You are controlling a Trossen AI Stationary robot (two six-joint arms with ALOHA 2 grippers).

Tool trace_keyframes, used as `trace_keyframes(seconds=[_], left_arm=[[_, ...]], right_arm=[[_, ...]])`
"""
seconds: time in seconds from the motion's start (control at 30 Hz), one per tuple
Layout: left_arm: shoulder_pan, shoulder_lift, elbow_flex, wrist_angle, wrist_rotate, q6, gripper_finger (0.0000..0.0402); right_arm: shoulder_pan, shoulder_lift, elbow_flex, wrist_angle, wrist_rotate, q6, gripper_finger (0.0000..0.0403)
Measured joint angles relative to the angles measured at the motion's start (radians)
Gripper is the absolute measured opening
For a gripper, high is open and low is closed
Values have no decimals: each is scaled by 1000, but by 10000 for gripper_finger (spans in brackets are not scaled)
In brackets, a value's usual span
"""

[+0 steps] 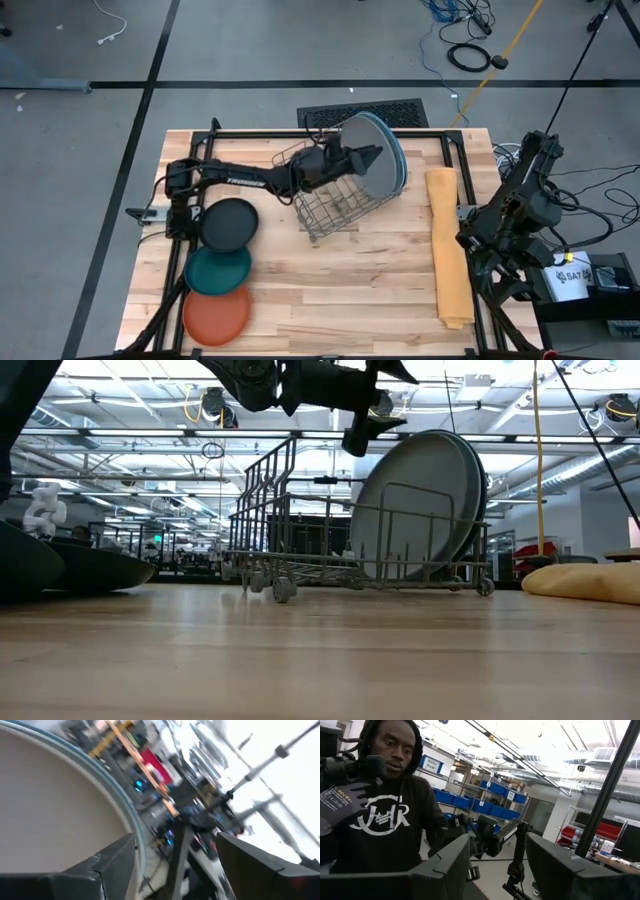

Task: Sort dishes
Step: Put the black plate into the dish rack

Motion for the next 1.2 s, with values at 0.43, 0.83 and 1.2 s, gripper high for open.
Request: trace_keyframes(seconds=[0.43, 0.83, 1.2], left_arm=[[-191, -324, 8, -463, -38, 540, 233], [-612, -479, 9, -1441, -455, 127, 216], [-566, -236, 7, -2071, -244, -151, 216]], right_arm=[[0, 1, 0, -47, 80, 16, 185], [-3, 6, 0, -62, 388, 32, 185], [-39, 34, 0, 30, 466, -34, 185]])
